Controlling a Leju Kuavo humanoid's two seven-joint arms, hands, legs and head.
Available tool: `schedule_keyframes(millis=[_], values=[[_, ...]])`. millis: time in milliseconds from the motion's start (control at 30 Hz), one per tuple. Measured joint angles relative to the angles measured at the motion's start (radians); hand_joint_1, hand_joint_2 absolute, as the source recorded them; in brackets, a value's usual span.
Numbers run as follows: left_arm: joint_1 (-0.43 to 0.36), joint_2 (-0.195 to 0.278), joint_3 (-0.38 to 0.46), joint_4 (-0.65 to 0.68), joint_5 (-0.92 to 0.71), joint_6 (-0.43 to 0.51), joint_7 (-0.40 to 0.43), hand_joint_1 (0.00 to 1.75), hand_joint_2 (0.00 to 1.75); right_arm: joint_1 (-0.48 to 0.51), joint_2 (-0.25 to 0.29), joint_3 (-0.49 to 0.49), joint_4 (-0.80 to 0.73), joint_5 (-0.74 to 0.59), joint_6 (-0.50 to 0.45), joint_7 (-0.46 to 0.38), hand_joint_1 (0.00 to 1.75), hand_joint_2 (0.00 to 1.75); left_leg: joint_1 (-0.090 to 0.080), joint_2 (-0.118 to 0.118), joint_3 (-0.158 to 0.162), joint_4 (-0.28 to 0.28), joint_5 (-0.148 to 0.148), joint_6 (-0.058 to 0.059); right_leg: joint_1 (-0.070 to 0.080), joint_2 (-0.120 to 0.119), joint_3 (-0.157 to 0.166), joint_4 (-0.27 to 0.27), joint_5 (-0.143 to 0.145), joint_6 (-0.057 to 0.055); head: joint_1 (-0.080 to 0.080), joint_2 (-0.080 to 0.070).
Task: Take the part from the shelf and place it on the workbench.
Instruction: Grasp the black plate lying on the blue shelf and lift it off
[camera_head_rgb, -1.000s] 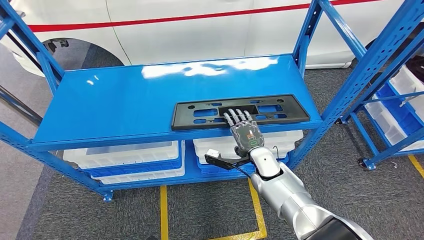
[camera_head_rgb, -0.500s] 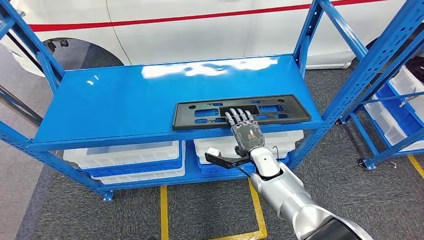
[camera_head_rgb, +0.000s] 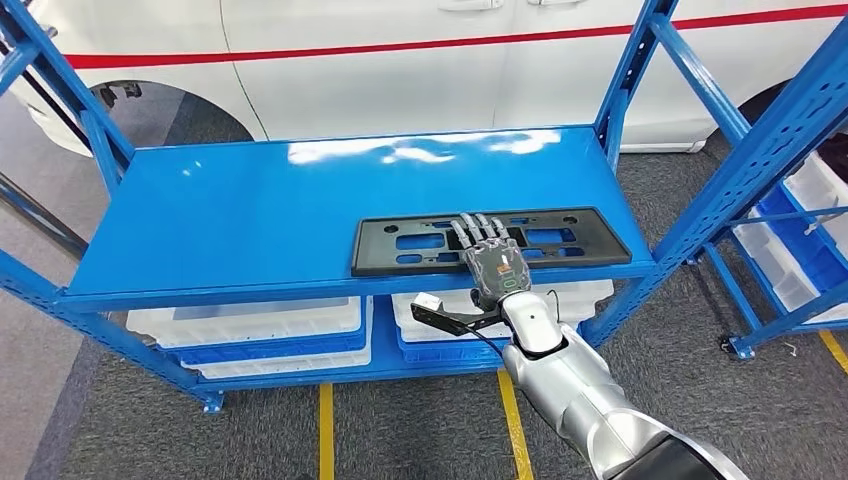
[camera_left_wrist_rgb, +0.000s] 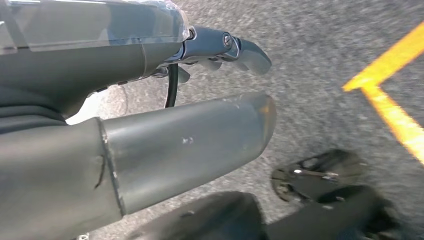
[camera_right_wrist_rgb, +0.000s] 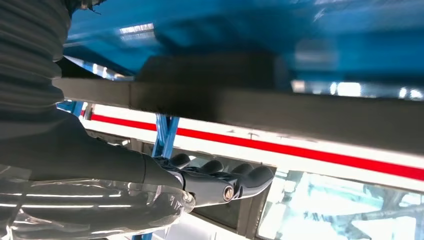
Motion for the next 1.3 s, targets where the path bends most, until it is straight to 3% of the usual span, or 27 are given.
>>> schedule_keyframes(millis=[133,200,233,300,333,367,433,500,533,633,667,900,1300], values=[[-0.004,-0.001,0.0,0.0,0.0,-0.002,0.001,0.0,0.0,0.002,0.0,0.0,-0.001,0.0,-0.001,0.0,0.0,1.75,0.0,0.001,0.005,-0.004,-0.013,-0.019,0.007,0.004,0.013,-0.023,-0.031,-0.036,0.001,0.0],[-0.005,-0.001,0.0,0.0,0.0,-0.002,0.001,0.0,0.0,-0.001,0.002,0.0,-0.002,0.0,-0.001,0.0,0.0,1.75,0.001,0.003,-0.012,0.039,-0.035,-0.02,0.007,0.005,0.027,-0.028,-0.041,-0.051,0.0,0.0],[-0.006,-0.001,0.0,0.0,0.0,-0.002,0.001,0.0,0.0,-0.003,0.003,0.0,-0.003,0.0,-0.001,0.0,0.0,1.75,-0.001,0.004,-0.043,0.098,-0.058,-0.018,0.008,0.004,0.036,-0.031,-0.045,-0.058,-0.001,0.0],[-0.008,-0.001,0.0,0.0,0.0,-0.003,0.001,0.0,0.0,-0.001,0.004,0.0,-0.002,0.0,0.0,-0.001,0.0,1.75,-0.008,0.005,-0.137,0.25,-0.099,-0.009,0.016,0.002,0.051,-0.034,-0.055,-0.067,-0.002,0.0],[-0.007,-0.001,0.0,0.0,0.0,-0.004,0.001,0.0,0.0,0.002,0.004,0.0,-0.002,0.001,0.0,-0.001,0.0,1.75,-0.013,0.004,-0.181,0.305,-0.102,-0.004,0.021,0.003,0.059,-0.035,-0.06,-0.07,-0.002,0.0],[-0.006,-0.001,0.0,0.0,0.0,-0.006,0.001,0.0,0.0,0.005,0.005,0.0,-0.002,0.001,0.0,-0.002,0.0,1.75,-0.018,0.004,-0.208,0.321,-0.08,0.004,0.026,0.004,0.068,-0.035,-0.066,-0.073,-0.002,0.0],[-0.005,-0.001,0.0,0.0,0.0,-0.009,0.001,0.0,0.0,0.008,0.007,0.0,-0.002,0.002,0.001,-0.002,0.82,1.75,-0.033,0.004,-0.209,0.239,0.017,0.028,0.037,0.008,0.089,-0.036,-0.079,-0.076,-0.001,0.0],[-0.006,0.001,0.001,0.0,-0.002,-0.009,0.001,0.0,0.0,0.013,0.009,0.0,-0.001,0.002,0.001,-0.002,1.64,1.75,-0.047,0.005,-0.179,0.128,0.093,0.055,0.045,0.009,0.101,-0.037,-0.089,-0.075,0.001,0.0],[-0.007,0.001,0.001,0.0,-0.004,-0.008,0.001,0.0,0.0,0.014,0.009,0.0,-0.001,0.002,0.001,-0.003,1.67,1.75,-0.05,0.005,-0.167,0.089,0.103,0.056,0.048,0.011,0.1,-0.036,-0.091,-0.074,0.002,0.0],[-0.008,-0.001,0.002,0.0,-0.009,-0.008,0.001,0.0,0.0,0.019,0.008,0.0,0.0,0.0,0.0,-0.005,1.69,1.75,-0.049,0.007,-0.154,0.051,0.094,0.028,0.047,0.02,0.091,-0.036,-0.088,-0.071,0.004,0.0],[-0.009,-0.001,0.002,0.0,-0.01,-0.007,0.001,0.0,0.0,0.021,0.007,0.0,0.0,0.0,0.0,-0.005,1.69,1.75,-0.049,0.008,-0.153,0.052,0.095,0.026,0.045,0.022,0.092,-0.039,-0.086,-0.07,0.004,0.0],[-0.015,-0.002,0.005,0.0,-0.017,-0.006,0.003,0.0,0.0,0.026,0.0,0.0,0.009,0.0,0.0,-0.002,1.7,1.75,-0.05,0.009,-0.157,0.052,0.1,0.037,0.043,0.023,0.091,-0.045,-0.078,-0.058,0.004,0.0],[-0.015,-0.002,0.006,0.0,-0.037,0.006,0.004,0.0,0.0,0.025,-0.001,0.0,0.008,0.0,-0.001,-0.001,1.73,1.75,-0.05,0.009,-0.156,0.052,0.102,0.039,0.045,0.023,0.092,-0.046,-0.076,-0.058,0.004,0.0]])
